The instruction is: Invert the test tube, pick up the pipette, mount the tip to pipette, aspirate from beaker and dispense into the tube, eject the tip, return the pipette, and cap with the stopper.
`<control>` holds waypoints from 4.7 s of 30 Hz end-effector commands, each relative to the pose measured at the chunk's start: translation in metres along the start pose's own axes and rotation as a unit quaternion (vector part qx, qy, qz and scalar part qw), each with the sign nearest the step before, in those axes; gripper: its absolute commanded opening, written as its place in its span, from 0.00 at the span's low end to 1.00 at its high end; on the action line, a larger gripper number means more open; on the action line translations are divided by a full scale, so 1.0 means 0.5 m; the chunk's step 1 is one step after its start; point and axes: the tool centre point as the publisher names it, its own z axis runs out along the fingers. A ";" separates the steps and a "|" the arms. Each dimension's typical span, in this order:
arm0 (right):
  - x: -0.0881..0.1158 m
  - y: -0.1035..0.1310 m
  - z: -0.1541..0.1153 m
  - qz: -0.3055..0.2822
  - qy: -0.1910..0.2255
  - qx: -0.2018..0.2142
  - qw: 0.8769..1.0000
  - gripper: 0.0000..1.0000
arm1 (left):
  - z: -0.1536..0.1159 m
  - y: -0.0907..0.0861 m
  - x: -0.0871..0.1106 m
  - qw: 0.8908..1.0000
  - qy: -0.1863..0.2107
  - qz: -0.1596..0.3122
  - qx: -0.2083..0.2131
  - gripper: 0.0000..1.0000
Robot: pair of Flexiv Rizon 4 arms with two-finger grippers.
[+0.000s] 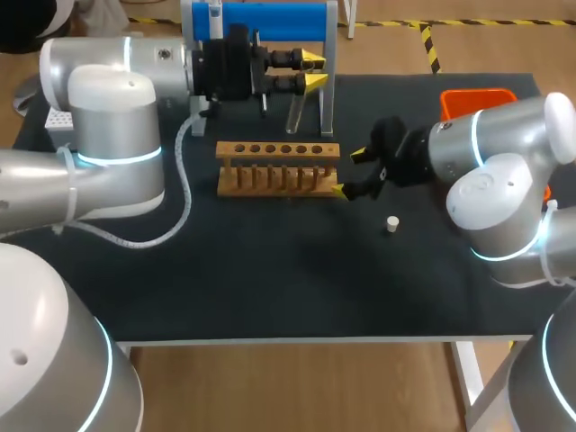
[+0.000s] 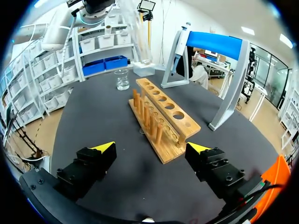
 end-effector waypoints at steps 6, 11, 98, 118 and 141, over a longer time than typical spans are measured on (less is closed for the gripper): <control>0.000 -0.001 -0.001 0.000 0.001 0.000 1.000 1.00 | 0.004 0.001 -0.001 1.000 0.000 0.000 0.000 0.00; 0.000 -0.001 -0.001 0.000 0.001 0.000 1.000 1.00 | 0.004 0.001 -0.001 1.000 0.000 0.000 0.000 0.00; 0.000 -0.001 -0.001 0.000 0.001 0.000 1.000 1.00 | -0.005 0.183 -0.088 0.985 -0.018 -0.170 0.014 0.00; 0.000 -0.001 -0.001 0.000 0.001 0.000 1.000 1.00 | -0.007 0.178 -0.107 0.987 -0.024 -0.160 0.015 0.00; 0.000 -0.001 -0.001 0.000 0.001 0.000 1.000 1.00 | -0.023 0.190 -0.112 0.987 -0.042 -0.154 0.023 0.00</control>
